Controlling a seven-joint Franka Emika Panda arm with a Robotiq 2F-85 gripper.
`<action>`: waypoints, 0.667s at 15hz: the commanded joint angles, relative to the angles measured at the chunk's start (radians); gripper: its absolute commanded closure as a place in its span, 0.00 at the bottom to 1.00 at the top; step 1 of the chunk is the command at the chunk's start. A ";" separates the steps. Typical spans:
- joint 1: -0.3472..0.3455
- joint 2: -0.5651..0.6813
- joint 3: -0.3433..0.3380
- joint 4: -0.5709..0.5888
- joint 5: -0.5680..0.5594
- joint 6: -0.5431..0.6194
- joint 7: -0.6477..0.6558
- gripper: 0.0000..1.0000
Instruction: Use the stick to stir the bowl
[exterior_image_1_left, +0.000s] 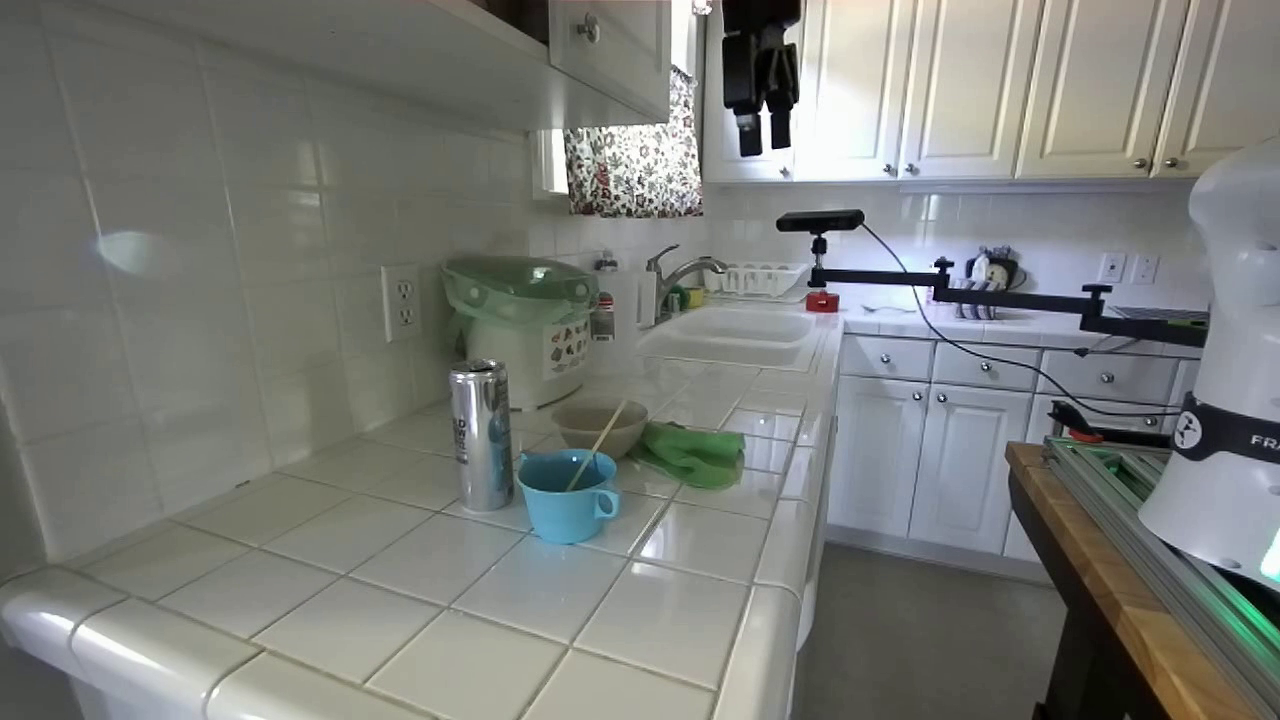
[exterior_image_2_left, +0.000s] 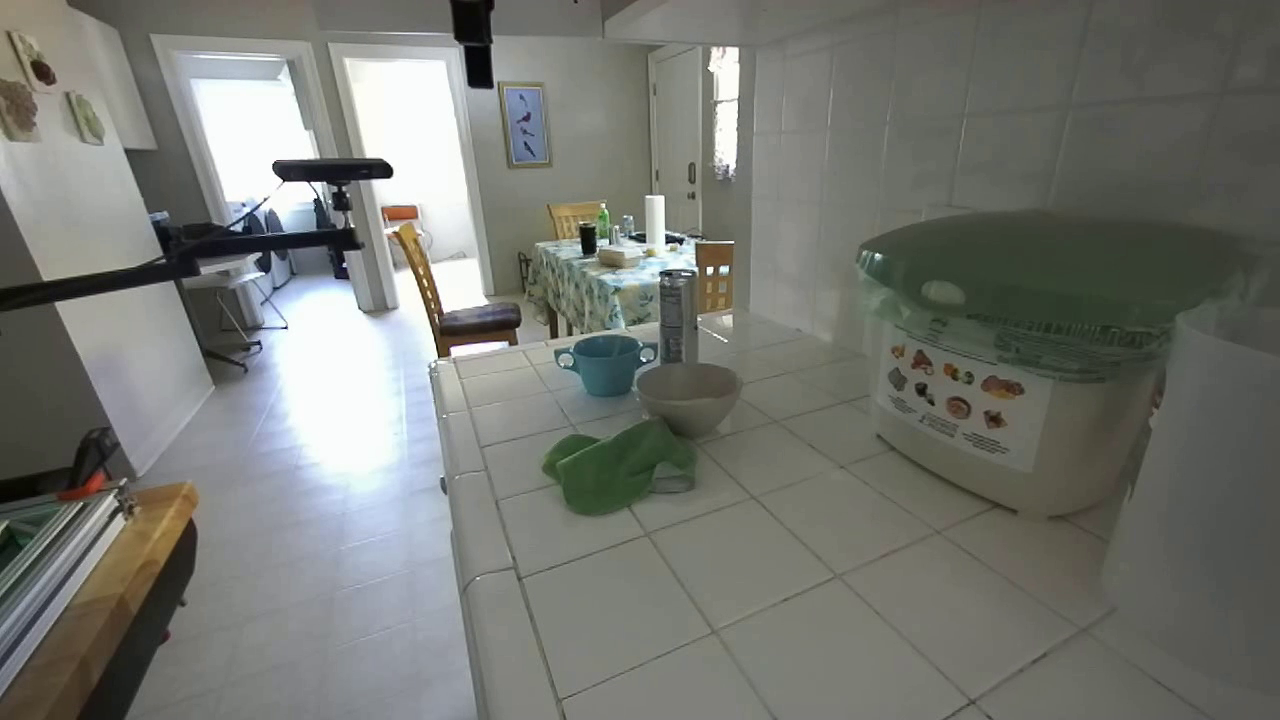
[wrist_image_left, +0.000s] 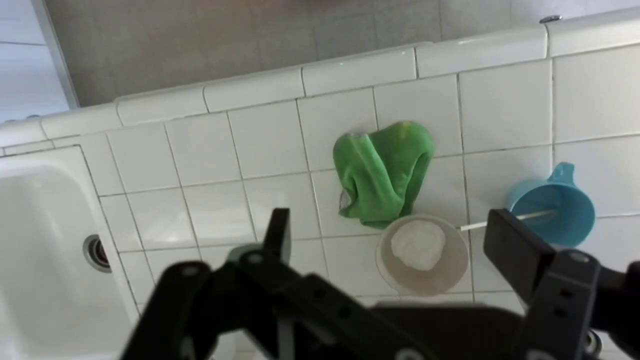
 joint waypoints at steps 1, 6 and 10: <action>-0.009 -0.040 -0.004 -0.075 0.012 0.147 -0.008 0.00; -0.009 -0.058 -0.013 -0.133 0.058 0.292 -0.018 0.00; -0.008 -0.069 -0.011 -0.163 0.110 0.366 -0.010 0.00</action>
